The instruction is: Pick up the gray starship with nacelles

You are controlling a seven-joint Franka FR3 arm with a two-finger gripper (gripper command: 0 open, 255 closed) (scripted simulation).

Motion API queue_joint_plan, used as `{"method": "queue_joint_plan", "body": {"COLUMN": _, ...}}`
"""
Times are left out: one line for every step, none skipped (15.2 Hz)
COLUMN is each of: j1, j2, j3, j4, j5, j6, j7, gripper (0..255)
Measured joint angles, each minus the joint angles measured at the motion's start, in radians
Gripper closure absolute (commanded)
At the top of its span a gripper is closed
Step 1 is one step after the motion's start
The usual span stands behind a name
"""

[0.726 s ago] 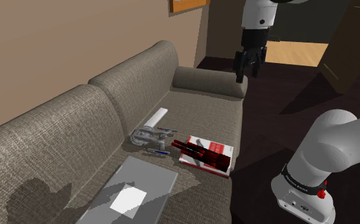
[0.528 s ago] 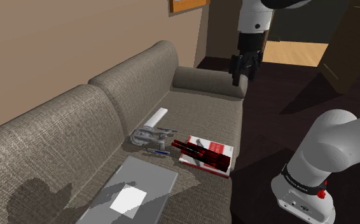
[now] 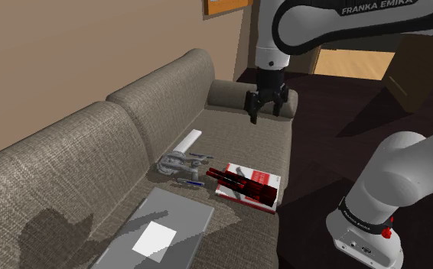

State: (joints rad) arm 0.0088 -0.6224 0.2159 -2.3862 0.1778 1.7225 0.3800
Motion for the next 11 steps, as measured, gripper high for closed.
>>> {"method": "queue_joint_plan", "body": {"j1": -0.004, "j2": 0.030, "j3": 0.019, "j4": 0.000, "j5": 0.003, "j6": 0.036, "j7": 0.027, "gripper": 0}}
{"method": "queue_joint_plan", "body": {"j1": -0.007, "j2": 0.066, "j3": 0.041, "j4": 0.004, "j5": 0.005, "j6": 0.073, "j7": 0.056, "gripper": 0}}
{"method": "queue_joint_plan", "body": {"j1": -0.009, "j2": 0.079, "j3": 0.056, "j4": -0.008, "j5": 0.007, "j6": 0.104, "j7": 0.081, "gripper": 0}}
{"method": "queue_joint_plan", "body": {"j1": -0.015, "j2": 0.114, "j3": 0.075, "j4": -0.007, "j5": 0.005, "j6": 0.143, "j7": 0.108, "gripper": 0}}
{"method": "queue_joint_plan", "body": {"j1": -0.021, "j2": 0.146, "j3": 0.091, "j4": -0.013, "j5": 0.002, "j6": 0.185, "j7": 0.132, "gripper": 0}}
{"method": "queue_joint_plan", "body": {"j1": -0.025, "j2": 0.170, "j3": 0.107, "j4": -0.014, "j5": -0.001, "j6": 0.215, "j7": 0.158, "gripper": 0}}
{"method": "queue_joint_plan", "body": {"j1": -0.032, "j2": 0.203, "j3": 0.121, "j4": -0.008, "j5": -0.009, "j6": 0.246, "j7": 0.185, "gripper": 0}}
{"method": "queue_joint_plan", "body": {"j1": -0.038, "j2": 0.245, "j3": 0.142, "j4": 0.011, "j5": -0.018, "j6": 0.273, "j7": 0.219, "gripper": 0}}
{"method": "queue_joint_plan", "body": {"j1": -0.040, "j2": 0.272, "j3": 0.161, "j4": 0.016, "j5": -0.024, "j6": 0.299, "j7": 0.255, "gripper": 0}}
{"method": "queue_joint_plan", "body": {"j1": -0.049, "j2": 0.320, "j3": 0.179, "j4": 0.038, "j5": -0.041, "j6": 0.329, "j7": 0.290, "gripper": 0}}
{"method": "queue_joint_plan", "body": {"j1": -0.054, "j2": 0.351, "j3": 0.193, "j4": 0.045, "j5": -0.054, "j6": 0.355, "j7": 0.323, "gripper": 0}}
